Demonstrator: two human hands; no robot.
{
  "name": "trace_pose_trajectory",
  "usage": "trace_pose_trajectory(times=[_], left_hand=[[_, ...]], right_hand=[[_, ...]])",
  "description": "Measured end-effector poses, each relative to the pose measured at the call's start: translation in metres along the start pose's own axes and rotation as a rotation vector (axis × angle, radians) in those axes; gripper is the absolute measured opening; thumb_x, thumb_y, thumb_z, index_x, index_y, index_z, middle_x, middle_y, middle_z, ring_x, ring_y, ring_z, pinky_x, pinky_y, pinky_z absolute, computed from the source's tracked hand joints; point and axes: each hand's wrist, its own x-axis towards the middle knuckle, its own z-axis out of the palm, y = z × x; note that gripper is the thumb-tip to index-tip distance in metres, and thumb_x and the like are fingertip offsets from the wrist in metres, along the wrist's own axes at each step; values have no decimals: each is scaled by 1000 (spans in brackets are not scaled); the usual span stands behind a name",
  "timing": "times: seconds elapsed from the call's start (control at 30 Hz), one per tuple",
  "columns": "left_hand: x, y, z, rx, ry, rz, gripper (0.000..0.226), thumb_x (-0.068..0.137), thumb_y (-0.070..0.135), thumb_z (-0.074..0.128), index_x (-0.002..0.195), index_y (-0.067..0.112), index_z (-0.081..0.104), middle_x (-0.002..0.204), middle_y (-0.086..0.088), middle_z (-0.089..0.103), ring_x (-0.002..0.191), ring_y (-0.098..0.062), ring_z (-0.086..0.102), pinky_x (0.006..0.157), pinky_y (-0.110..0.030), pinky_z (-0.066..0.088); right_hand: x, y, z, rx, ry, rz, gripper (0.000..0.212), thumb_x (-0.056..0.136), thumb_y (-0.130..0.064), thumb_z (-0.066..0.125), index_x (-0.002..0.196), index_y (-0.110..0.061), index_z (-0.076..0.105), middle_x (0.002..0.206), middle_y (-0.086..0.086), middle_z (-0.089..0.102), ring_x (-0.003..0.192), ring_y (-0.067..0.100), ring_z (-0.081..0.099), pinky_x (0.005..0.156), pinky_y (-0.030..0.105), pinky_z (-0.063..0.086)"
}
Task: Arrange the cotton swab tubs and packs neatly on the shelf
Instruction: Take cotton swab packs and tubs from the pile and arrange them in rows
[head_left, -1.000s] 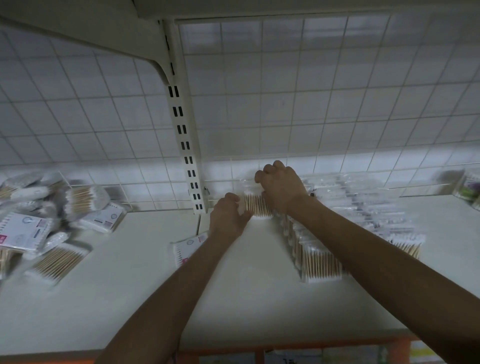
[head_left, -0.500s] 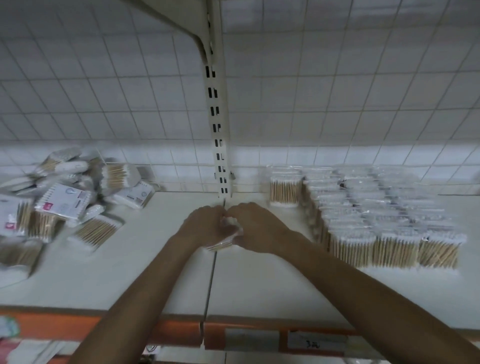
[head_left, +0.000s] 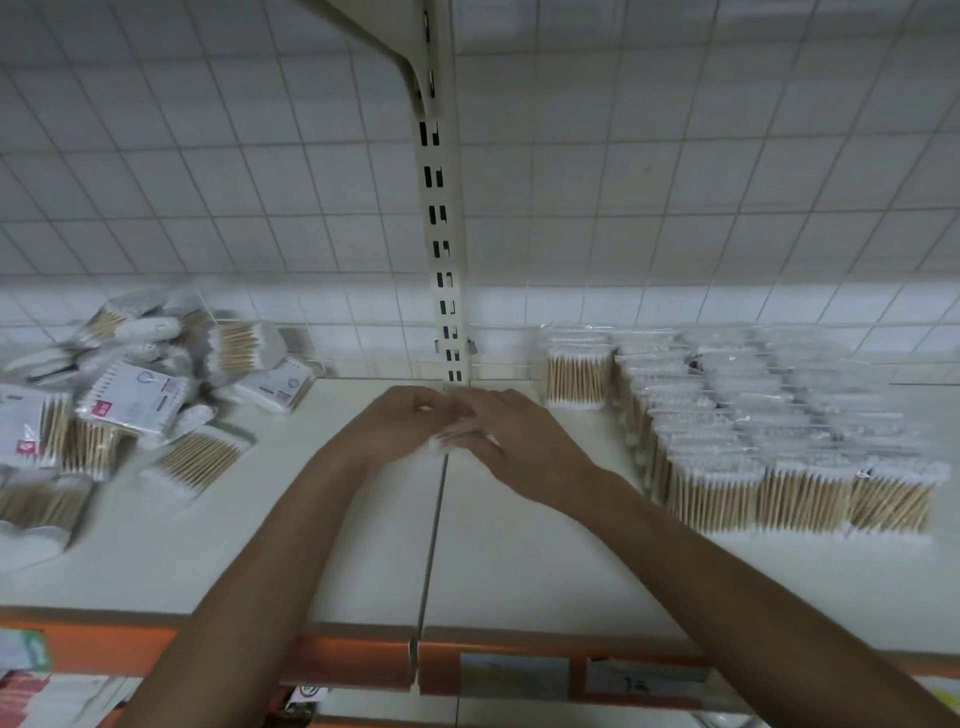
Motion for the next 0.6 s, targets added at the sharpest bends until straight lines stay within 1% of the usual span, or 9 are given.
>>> trace_pose_trajectory(times=[0.07,0.13,0.2,0.27,0.33,0.4,0.47,0.53,0.6], left_hand=[[-2,5,-2,-159,-29,-50,56,76,63,62,97,12,70,85,-3,61,78,-16,55,71,-28,41],[-3,10,-2,-324,-65,-83,69,65,75,60,100,17,71,92,-2,70,84,-18,66,78,-28,49],[-4,13,1,-373,-92,-21,59,67,68,57,99,21,70,95,2,73,89,-15,69,82,-28,51],[-2,13,8,-313,-51,82,26,78,40,71,95,21,69,93,0,73,90,-15,67,85,-32,53],[2,12,16,-286,29,151,16,78,14,75,92,16,68,94,-7,72,90,-19,65,92,-41,52],[6,12,22,-273,83,181,22,72,17,79,89,11,67,92,-15,70,84,-20,64,90,-46,50],[10,15,26,-243,97,207,39,60,35,80,87,9,66,89,-23,66,77,-22,59,81,-45,50],[17,18,30,-206,101,228,40,57,39,78,84,12,65,80,-20,63,72,-21,55,74,-40,46],[22,23,32,-169,113,238,36,59,35,79,83,13,65,77,-20,61,69,-21,55,72,-38,45]], right_hand=[[3,4,-12,26,37,18,37,93,-26,51,126,-11,53,110,8,64,98,25,57,79,25,36],[4,11,-21,52,79,62,34,93,-26,44,115,-8,61,100,10,67,90,24,60,72,19,32],[1,17,-28,131,116,190,29,97,-21,44,110,-4,63,97,9,67,87,22,60,73,18,37],[-2,21,-31,232,122,301,25,98,-17,44,105,-2,62,90,5,62,83,19,57,79,29,47],[-2,24,-35,212,98,338,23,98,-18,43,101,-3,60,86,2,58,81,18,56,78,35,47],[0,26,-40,167,68,359,23,97,-18,46,114,-7,57,96,1,60,90,16,57,82,26,42],[2,26,-51,170,66,367,45,91,-17,55,135,-14,43,116,1,57,104,15,55,86,18,36],[3,26,-63,82,81,294,63,86,-19,64,141,-22,35,125,3,55,111,17,53,93,23,38],[7,29,-75,-32,75,233,60,83,-19,67,137,-23,42,119,5,57,105,18,54,93,29,42]])
